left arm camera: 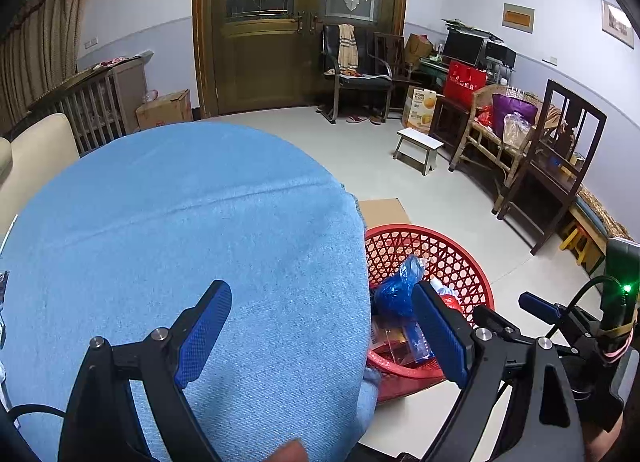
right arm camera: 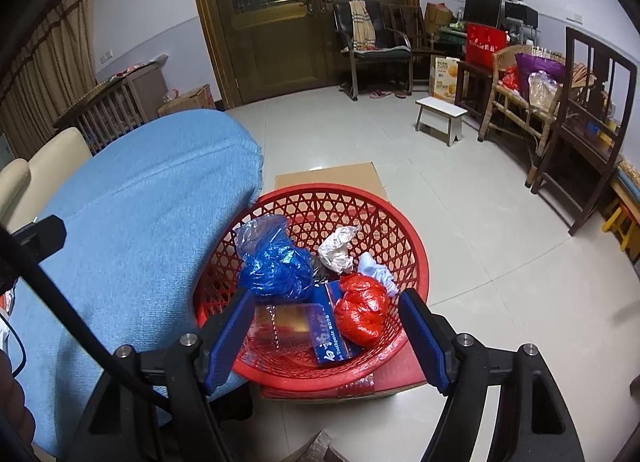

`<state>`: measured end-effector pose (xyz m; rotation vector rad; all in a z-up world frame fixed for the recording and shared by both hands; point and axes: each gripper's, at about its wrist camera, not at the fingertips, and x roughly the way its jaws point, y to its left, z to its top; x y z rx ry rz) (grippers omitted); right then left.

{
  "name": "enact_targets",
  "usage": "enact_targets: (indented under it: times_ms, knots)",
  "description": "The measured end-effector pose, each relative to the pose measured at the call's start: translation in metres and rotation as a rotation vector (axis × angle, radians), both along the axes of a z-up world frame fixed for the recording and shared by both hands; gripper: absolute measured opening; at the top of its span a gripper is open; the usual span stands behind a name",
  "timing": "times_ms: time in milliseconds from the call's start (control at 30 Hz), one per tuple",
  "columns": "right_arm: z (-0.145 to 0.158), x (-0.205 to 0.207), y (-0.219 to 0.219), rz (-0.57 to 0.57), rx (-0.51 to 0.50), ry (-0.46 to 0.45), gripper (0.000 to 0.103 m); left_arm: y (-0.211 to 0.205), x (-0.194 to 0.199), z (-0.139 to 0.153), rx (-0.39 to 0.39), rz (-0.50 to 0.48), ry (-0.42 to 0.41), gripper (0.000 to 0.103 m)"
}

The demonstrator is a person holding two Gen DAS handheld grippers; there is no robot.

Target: Collect trash

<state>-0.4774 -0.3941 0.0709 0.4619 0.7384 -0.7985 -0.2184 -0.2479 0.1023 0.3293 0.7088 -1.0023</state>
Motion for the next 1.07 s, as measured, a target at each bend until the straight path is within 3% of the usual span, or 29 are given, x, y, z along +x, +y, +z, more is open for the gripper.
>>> enact_targets:
  times_ms: [467, 1067]
  knots:
    - [0.0084, -0.0002, 0.0066, 0.008, -0.040, -0.013, 0.077, 0.0018, -0.0017, -0.0025, 0.007, -0.001, -0.005, 0.091]
    - [0.0019, 0.0000, 0.0038, 0.004, -0.021, -0.004, 0.077, 0.0030, -0.0053, -0.0021, 0.009, -0.003, -0.005, 0.093]
